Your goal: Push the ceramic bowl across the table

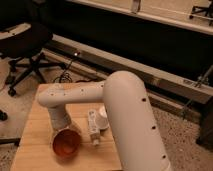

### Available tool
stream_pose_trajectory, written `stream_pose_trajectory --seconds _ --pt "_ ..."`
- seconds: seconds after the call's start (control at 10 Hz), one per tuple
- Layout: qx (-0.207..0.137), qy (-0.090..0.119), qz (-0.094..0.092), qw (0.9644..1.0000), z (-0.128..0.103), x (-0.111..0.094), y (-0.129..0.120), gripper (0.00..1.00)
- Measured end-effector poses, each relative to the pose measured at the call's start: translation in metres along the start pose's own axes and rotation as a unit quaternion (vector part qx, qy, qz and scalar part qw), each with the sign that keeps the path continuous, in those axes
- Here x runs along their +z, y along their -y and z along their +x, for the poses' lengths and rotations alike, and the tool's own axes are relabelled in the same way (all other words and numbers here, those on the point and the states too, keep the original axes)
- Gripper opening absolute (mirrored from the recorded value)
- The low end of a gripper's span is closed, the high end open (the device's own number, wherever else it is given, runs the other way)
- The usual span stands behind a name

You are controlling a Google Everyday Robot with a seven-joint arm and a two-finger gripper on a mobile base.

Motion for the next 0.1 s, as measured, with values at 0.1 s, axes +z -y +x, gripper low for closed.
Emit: stream_pose_trajectory --seconds 0.1 --pt "0.004 0.005 0.005 1.0000 -0.0088 0.0055 -0.0049 0.80"
